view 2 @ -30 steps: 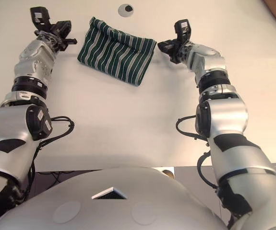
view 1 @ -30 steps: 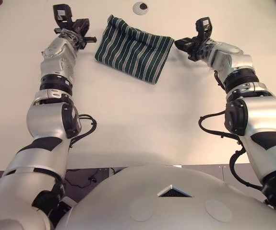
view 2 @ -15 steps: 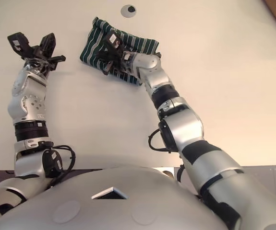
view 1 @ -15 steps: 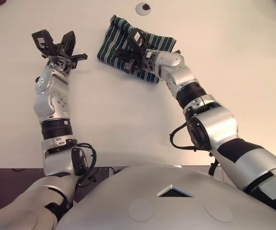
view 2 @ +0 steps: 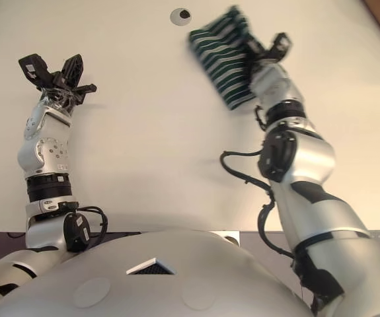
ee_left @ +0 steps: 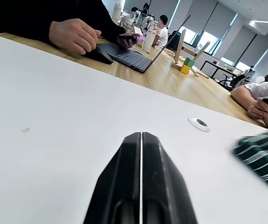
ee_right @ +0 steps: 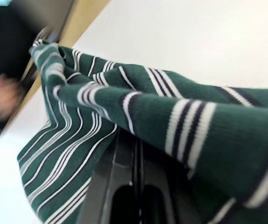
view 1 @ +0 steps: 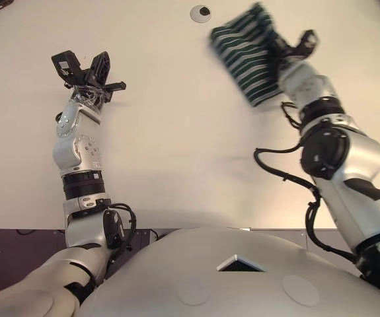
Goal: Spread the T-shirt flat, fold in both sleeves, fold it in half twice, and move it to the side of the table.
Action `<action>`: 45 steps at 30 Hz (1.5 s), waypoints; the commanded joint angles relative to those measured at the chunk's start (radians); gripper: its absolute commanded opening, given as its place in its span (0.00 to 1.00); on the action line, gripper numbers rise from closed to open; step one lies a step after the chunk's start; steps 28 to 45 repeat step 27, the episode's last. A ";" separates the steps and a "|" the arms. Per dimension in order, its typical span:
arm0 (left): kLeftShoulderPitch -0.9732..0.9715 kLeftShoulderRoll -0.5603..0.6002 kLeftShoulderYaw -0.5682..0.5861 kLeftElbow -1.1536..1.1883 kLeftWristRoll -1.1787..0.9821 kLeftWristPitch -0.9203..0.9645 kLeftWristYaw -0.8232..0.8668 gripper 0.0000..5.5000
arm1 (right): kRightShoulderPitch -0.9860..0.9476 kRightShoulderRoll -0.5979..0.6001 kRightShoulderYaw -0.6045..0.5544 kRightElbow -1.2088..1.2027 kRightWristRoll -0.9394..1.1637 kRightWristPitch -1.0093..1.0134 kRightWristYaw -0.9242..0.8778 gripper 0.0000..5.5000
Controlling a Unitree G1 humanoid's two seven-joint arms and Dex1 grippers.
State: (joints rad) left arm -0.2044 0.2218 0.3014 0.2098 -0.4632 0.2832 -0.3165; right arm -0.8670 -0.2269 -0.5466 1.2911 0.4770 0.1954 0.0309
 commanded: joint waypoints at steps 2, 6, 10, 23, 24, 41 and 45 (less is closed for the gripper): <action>0.059 -0.009 0.006 -0.046 0.005 0.013 0.024 0.00 | 0.199 -0.166 -0.089 0.037 0.023 0.011 -0.171 0.01; 0.091 -0.015 0.007 -0.076 0.007 0.013 0.038 0.00 | 0.286 -0.242 -0.085 0.012 0.007 0.065 -0.191 0.01; 0.125 -0.013 0.007 -0.087 0.024 0.003 0.055 0.00 | 0.261 -0.204 -0.037 -0.070 0.008 0.106 -0.032 0.01; 0.141 -0.013 -0.110 -0.181 0.377 -0.226 0.258 0.00 | 0.362 -0.042 0.367 -0.752 -0.316 -0.215 0.037 0.01; 0.139 -0.020 -0.113 -0.196 0.381 -0.231 0.267 0.00 | 0.370 -0.034 0.389 -0.770 -0.339 -0.236 0.038 0.01; 0.136 -0.054 -0.124 -0.203 0.392 -0.200 0.302 0.00 | 0.376 -0.006 0.424 -0.777 -0.374 -0.263 0.033 0.01; 0.136 -0.054 -0.124 -0.203 0.392 -0.200 0.302 0.00 | 0.376 -0.006 0.424 -0.777 -0.374 -0.263 0.033 0.01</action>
